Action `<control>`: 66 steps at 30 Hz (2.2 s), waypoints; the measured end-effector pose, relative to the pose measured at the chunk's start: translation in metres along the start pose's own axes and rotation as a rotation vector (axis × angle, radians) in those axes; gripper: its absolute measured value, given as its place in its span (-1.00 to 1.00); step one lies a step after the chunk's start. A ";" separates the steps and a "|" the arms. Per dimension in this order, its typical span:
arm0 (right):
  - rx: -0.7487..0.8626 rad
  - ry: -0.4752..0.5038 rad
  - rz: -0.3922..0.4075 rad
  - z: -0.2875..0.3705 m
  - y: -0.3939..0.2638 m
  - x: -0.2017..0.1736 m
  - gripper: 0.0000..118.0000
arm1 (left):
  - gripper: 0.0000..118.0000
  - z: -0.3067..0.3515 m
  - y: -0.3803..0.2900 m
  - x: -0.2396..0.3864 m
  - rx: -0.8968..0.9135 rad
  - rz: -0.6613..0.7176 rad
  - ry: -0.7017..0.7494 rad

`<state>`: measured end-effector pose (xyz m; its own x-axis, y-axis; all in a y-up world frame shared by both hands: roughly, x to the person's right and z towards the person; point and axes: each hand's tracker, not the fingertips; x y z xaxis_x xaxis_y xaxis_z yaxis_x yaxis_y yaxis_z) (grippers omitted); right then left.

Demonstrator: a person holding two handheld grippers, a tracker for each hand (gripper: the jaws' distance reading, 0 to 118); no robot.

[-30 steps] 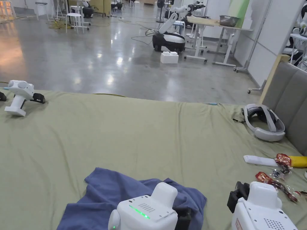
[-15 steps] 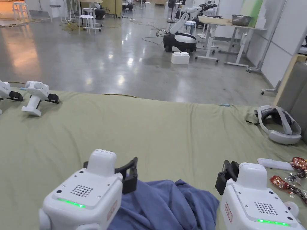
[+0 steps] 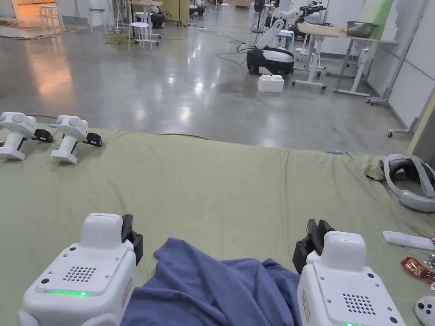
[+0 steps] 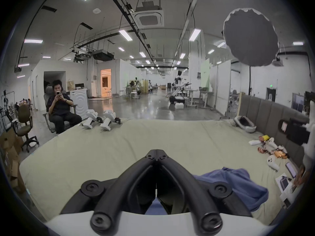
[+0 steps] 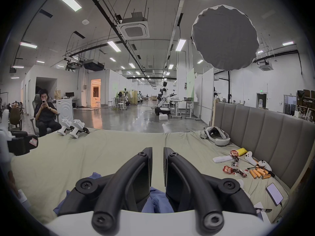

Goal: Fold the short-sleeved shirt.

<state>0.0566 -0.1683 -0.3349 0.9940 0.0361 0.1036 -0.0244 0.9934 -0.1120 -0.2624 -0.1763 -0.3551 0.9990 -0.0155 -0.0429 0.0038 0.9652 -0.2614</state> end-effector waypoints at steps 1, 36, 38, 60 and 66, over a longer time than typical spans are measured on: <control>-0.003 0.003 0.002 -0.001 0.000 0.000 -0.72 | -0.97 -0.003 -0.002 -0.002 -0.025 -0.012 0.022; -0.282 -0.047 -0.006 -0.048 -0.063 0.034 -0.72 | 0.10 -0.148 -0.139 -0.023 -0.854 0.034 -0.046; -0.308 -0.052 -0.003 -0.055 -0.068 0.037 -0.72 | -0.27 -0.144 -0.139 -0.009 -0.827 -0.033 -0.029; -0.919 0.131 0.071 -0.194 -0.160 0.079 -0.77 | -0.89 -0.086 -0.101 -0.025 -0.621 0.042 -0.136; -0.734 0.113 0.030 -0.166 -0.118 0.087 -0.87 | -0.90 -0.080 -0.074 -0.029 -0.569 0.048 -0.146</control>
<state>0.1637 -0.3000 -0.4769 0.9999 0.0117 -0.0079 -0.0137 0.6625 -0.7490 -0.2957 -0.2679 -0.4112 0.9935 0.0996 0.0555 -0.0260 0.6716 -0.7405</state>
